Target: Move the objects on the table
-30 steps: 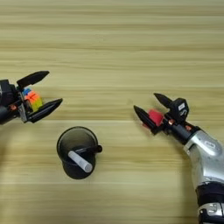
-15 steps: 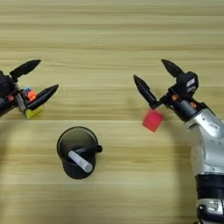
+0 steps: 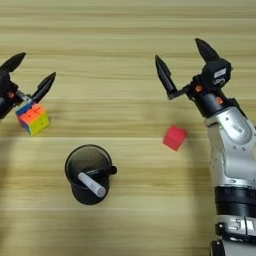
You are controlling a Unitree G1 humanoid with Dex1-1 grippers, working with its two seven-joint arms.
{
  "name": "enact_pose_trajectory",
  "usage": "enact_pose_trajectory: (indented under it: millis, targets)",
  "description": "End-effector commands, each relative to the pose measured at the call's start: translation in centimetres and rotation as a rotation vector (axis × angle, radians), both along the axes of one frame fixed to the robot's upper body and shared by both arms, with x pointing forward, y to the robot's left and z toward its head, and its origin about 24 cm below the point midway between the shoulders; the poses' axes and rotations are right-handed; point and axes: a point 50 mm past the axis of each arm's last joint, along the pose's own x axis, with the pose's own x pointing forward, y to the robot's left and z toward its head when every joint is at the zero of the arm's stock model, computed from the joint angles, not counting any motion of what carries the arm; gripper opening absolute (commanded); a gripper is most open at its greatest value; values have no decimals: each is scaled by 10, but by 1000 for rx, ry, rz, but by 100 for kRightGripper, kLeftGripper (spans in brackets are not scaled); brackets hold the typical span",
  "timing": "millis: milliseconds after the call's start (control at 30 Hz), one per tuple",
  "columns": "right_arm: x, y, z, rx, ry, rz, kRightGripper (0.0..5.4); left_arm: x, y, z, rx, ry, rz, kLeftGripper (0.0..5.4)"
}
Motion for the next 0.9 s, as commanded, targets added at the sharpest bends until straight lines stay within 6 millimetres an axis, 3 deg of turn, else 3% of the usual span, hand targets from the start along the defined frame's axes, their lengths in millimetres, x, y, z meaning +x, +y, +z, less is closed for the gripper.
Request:
enact_pose_trajectory:
  millis: [33,200,467,900]
  targets:
    - [-2,-4,0,-20,-12,-34,537,-1,9,-3,62,10,59,540]
    - [-11,-12,-11,8,-15,-36,537,-9,14,-8,88,28,60,540]
    - [-5,-32,-52,19,159,-33,537,-23,16,-32,141,129,-27,540]
    - [-2,-44,-96,-14,334,-25,537,-21,26,-64,122,299,-13,540]
